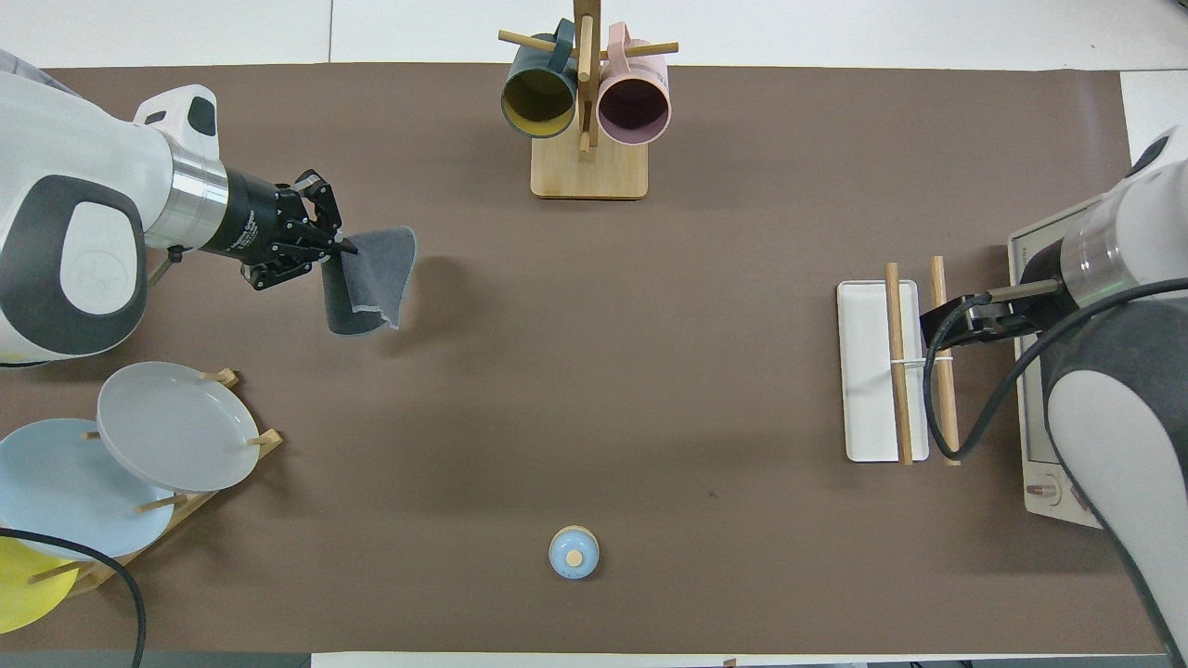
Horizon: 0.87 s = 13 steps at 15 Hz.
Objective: Fold towel and hang on rack
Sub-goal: 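Lift the folded towel with the left gripper while the right gripper approaches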
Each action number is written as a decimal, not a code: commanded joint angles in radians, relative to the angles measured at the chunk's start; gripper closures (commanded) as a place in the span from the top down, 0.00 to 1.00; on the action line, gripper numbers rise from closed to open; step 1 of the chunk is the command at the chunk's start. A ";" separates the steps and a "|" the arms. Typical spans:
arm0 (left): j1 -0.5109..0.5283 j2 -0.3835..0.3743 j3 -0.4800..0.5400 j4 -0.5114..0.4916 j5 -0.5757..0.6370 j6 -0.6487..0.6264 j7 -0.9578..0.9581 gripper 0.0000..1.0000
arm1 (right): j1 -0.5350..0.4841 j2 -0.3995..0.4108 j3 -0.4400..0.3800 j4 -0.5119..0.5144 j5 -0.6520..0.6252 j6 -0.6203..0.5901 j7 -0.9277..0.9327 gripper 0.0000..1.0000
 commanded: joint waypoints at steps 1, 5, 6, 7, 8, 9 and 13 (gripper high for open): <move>-0.002 -0.065 -0.034 0.001 0.003 -0.027 -0.275 0.00 | -0.027 -0.028 0.003 -0.040 0.097 0.050 0.016 1.00; -0.002 -0.111 -0.082 0.003 -0.030 -0.012 -0.590 0.00 | -0.022 -0.028 0.001 -0.046 0.206 0.065 0.238 1.00; -0.002 -0.120 -0.093 0.001 -0.038 -0.009 -0.675 0.00 | -0.021 -0.030 0.001 -0.057 0.245 0.091 0.286 1.00; -0.002 -0.132 -0.110 0.001 -0.040 0.002 -0.761 0.00 | -0.021 -0.035 0.001 -0.072 0.276 0.111 0.337 1.00; -0.002 -0.142 -0.130 0.001 -0.040 0.017 -0.823 0.00 | -0.021 -0.038 0.001 -0.083 0.310 0.118 0.386 1.00; -0.002 -0.152 -0.151 0.001 -0.040 0.034 -0.892 0.00 | -0.018 -0.042 0.001 -0.089 0.353 0.119 0.465 1.00; -0.006 -0.166 -0.234 -0.013 -0.040 0.135 -1.142 0.00 | 0.020 -0.055 0.003 -0.135 0.512 0.228 0.855 1.00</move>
